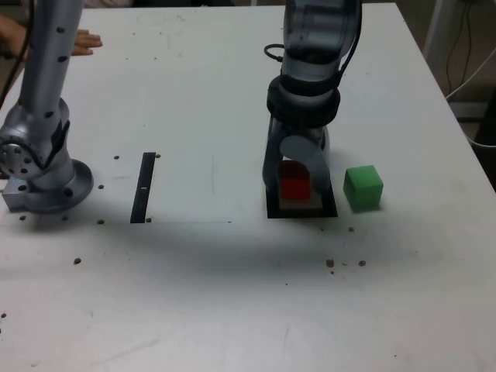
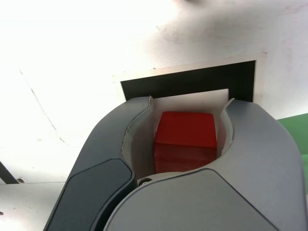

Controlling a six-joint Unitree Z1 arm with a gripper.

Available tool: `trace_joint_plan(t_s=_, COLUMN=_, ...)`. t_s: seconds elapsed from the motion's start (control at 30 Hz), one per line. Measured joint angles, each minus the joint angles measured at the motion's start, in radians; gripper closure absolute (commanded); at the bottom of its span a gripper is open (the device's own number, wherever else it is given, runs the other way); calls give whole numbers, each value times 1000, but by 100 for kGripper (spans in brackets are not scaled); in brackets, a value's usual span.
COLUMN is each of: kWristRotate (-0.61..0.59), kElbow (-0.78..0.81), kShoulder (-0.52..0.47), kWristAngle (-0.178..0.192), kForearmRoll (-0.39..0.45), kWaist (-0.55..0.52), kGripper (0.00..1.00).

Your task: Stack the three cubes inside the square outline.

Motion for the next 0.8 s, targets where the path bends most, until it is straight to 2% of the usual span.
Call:
trace_joint_plan(t_s=0.1, kWristRotate=1, kElbow=11, kShoulder=-4, kWristAngle=0, kForearmRoll=-2, kWaist=0, kGripper=13)
trace_joint_plan(t_s=0.2, kWristRotate=5, kElbow=34, kShoulder=-10, kWristAngle=1, kForearmRoll=-6, kWaist=-1, kGripper=1)
trace_joint_plan(t_s=0.5, kWristRotate=21, kElbow=29, kShoulder=-65, kWristAngle=22, kForearmRoll=-17, kWaist=-2, kGripper=1)
trace_joint_plan(t_s=0.8, kWristRotate=32, kElbow=12, kShoulder=-112, kWristAngle=29, kForearmRoll=18, kWaist=-2, kGripper=1)
